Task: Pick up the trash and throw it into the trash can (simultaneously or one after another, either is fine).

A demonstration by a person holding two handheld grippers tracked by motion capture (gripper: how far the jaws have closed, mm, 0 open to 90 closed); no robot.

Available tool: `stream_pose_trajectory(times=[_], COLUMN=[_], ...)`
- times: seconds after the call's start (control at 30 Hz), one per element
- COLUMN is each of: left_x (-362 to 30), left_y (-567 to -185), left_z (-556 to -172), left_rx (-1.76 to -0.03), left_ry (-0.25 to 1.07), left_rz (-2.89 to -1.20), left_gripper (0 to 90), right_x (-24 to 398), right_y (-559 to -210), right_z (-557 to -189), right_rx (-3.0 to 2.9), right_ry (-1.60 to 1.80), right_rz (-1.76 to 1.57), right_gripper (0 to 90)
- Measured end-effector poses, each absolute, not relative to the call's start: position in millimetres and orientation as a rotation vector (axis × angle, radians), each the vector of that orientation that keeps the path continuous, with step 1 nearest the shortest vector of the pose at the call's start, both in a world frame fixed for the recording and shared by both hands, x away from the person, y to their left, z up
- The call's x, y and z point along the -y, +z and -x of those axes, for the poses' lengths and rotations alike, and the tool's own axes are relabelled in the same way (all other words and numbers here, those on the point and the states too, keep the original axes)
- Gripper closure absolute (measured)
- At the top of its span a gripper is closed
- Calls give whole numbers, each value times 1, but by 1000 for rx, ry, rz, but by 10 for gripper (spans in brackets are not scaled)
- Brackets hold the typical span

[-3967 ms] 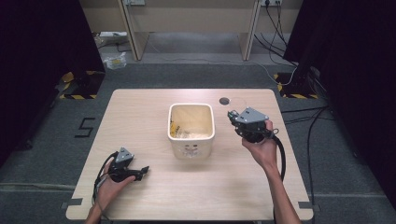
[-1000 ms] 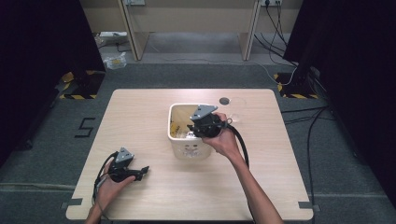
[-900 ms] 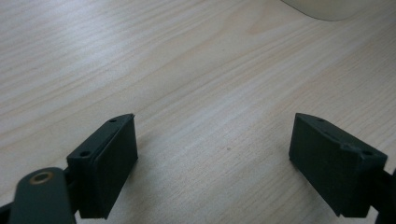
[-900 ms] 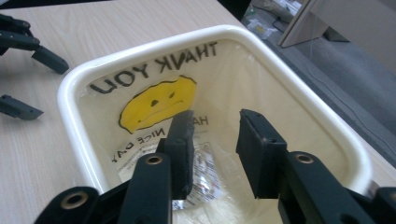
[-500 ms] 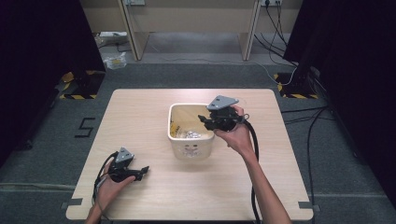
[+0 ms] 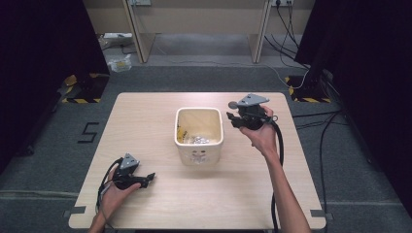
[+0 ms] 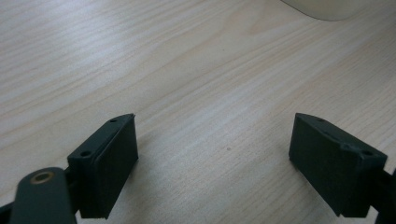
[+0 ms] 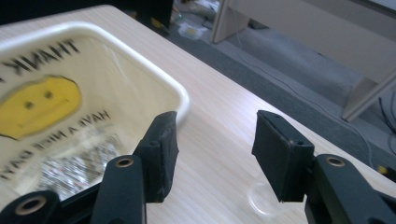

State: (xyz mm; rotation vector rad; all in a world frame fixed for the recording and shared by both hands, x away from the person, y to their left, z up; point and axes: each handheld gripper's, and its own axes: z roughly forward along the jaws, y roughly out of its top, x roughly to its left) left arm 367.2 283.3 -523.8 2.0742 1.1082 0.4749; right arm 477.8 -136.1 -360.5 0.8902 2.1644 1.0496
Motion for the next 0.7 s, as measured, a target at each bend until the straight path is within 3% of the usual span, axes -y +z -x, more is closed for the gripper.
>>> stream_pose_trajectory(times=[0.7], left_x=[-283], left_y=[-524], left_z=[-367], left_rx=[-1108], left_ry=[476], left_rz=[-2073], left_gripper=[146], right_x=[147], right_y=[-407], right_z=[-524], right_rx=[-2140], right_ry=[907], right_rz=[-1041], right_gripper=[526])
